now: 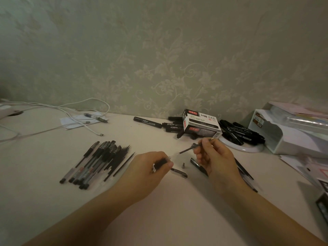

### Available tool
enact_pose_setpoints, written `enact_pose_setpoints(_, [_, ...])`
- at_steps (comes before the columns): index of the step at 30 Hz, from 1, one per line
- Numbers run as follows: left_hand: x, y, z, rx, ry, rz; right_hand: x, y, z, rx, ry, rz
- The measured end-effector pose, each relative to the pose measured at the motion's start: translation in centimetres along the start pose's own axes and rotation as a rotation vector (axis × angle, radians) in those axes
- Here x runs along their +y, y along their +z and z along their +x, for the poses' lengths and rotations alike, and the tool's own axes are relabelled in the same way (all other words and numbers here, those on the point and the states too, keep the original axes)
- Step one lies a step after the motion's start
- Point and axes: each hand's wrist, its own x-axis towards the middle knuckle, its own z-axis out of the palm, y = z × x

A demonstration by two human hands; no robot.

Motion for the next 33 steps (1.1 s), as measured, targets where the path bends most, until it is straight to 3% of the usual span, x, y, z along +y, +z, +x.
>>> enact_pose_setpoints(8, [-0.3,0.2,0.2,-0.009,0.011,0.051,0.9,0.8,-1.1,-0.312,-0.168,-0.580])
enact_pose_setpoints(13, [-0.5,0.1,0.2,-0.001,0.004,0.075,1.6,0.3,-0.8,-0.209,-0.474,-1.003])
enact_pose_setpoints(20, [0.0,0.0,0.1,0.010,-0.010,0.075,2.2,-0.2,-0.4,-0.293,-0.490,-1.234])
enact_pose_setpoints(23, [0.2,0.0,0.0,0.005,-0.027,0.043,2.1,-0.3,-0.2,-0.234,-0.490,-1.172])
enact_pose_setpoints(26, [0.2,0.0,0.0,0.004,-0.030,0.031,1.7,-0.3,-0.1,-0.109,-0.335,-0.767])
enact_pose_setpoints(29, [0.3,0.0,-0.1,-0.004,-0.023,0.038,1.4,-0.1,0.1,-0.150,-0.193,-0.413])
enact_pose_setpoints(33, [0.4,0.0,-0.1,-0.020,-0.016,0.049,1.4,0.2,-0.3,-0.243,-0.152,-0.380])
